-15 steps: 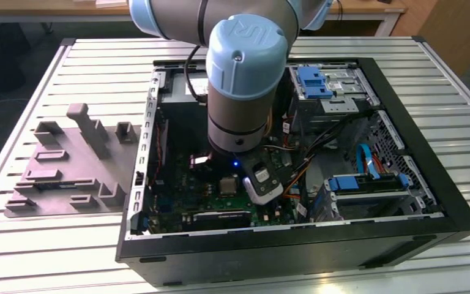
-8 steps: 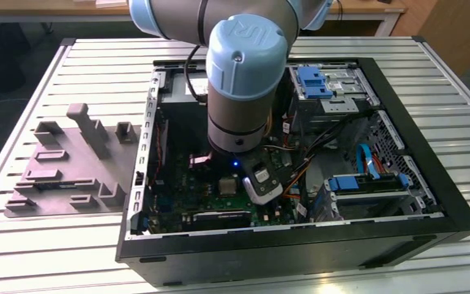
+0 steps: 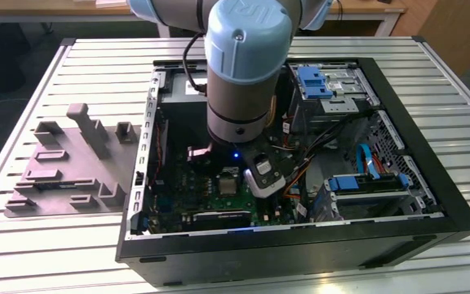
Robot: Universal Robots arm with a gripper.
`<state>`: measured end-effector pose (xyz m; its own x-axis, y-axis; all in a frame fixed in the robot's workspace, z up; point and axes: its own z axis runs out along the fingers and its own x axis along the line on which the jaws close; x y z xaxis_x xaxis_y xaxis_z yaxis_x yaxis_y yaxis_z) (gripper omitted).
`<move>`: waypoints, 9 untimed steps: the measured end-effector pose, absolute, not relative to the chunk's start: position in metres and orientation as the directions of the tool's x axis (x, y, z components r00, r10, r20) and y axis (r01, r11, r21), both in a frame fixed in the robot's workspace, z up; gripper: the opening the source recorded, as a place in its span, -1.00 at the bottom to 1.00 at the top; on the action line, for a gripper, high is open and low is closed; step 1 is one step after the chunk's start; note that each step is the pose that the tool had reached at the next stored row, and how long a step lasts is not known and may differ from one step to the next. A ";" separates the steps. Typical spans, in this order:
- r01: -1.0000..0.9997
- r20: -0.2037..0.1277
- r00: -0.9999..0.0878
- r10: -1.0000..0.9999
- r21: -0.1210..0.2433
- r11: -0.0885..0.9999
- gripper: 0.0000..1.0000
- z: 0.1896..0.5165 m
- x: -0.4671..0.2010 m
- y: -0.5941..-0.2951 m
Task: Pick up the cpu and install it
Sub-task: 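Place the cpu into insertion slot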
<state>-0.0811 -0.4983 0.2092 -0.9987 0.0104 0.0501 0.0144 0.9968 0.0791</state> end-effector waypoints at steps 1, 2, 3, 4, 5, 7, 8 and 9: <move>0.014 0.050 -0.999 0.011 0.079 0.997 0.08 0.212 -0.081 -0.498; 0.014 0.050 -0.999 0.010 0.079 0.997 0.06 0.214 -0.081 -0.498; 0.014 0.050 -0.999 0.010 0.079 0.997 0.06 0.216 -0.081 -0.498; 0.014 0.050 -0.999 0.010 0.079 0.997 -0.07 0.217 -0.081 -0.498; 0.014 0.051 -0.999 0.010 0.079 0.997 -0.20 0.218 -0.081 -0.498; 0.014 0.051 -0.999 0.010 0.079 0.997 -0.32 0.218 -0.081 -0.498; 0.014 0.051 -0.999 0.010 0.079 0.997 -0.43 0.218 -0.081 -0.498; 0.014 0.051 -0.999 0.010 0.079 0.997 -0.43 0.218 -0.081 -0.498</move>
<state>-0.0811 -0.4983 0.2179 -0.9986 0.0104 0.0510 0.0145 0.9968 0.0792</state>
